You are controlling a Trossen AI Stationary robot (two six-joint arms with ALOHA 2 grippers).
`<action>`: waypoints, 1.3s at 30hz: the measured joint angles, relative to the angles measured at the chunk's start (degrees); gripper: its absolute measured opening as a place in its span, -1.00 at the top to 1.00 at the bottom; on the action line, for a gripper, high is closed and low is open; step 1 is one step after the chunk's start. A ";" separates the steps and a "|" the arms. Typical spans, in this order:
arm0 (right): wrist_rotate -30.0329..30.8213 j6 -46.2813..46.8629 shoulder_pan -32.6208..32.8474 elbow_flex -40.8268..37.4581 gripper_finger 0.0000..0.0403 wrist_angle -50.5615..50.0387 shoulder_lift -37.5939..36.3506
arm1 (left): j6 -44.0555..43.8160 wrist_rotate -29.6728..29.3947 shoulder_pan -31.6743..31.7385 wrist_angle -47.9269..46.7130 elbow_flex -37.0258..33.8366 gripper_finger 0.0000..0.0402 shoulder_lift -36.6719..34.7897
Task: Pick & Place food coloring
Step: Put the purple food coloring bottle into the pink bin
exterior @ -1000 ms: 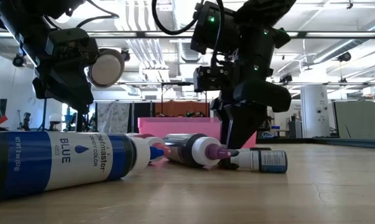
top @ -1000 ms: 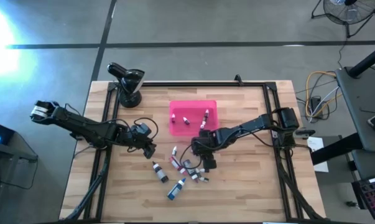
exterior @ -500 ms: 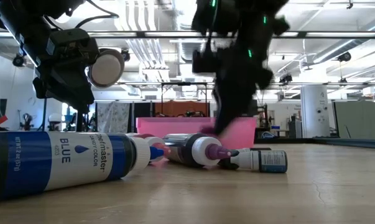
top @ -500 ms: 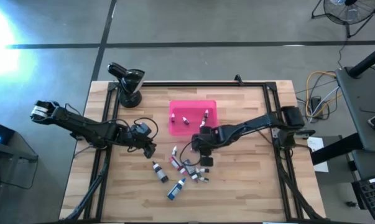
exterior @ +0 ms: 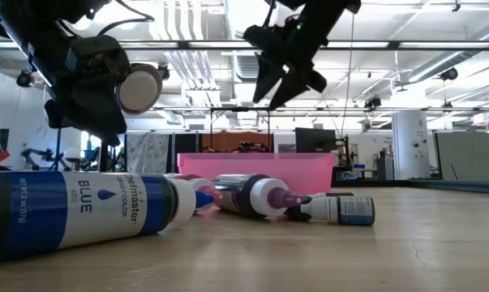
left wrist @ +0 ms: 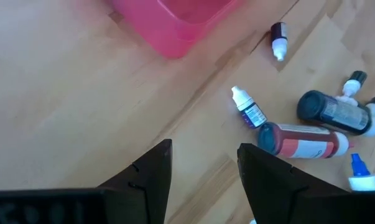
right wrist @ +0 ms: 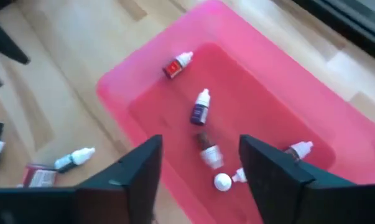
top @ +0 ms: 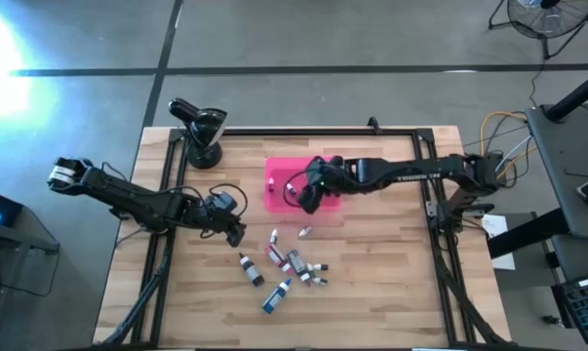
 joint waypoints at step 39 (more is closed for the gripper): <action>5.12 51.10 25.73 -24.30 -0.16 -34.71 -22.26 | -16.04 -1.87 2.73 -2.56 23.53 0.32 31.07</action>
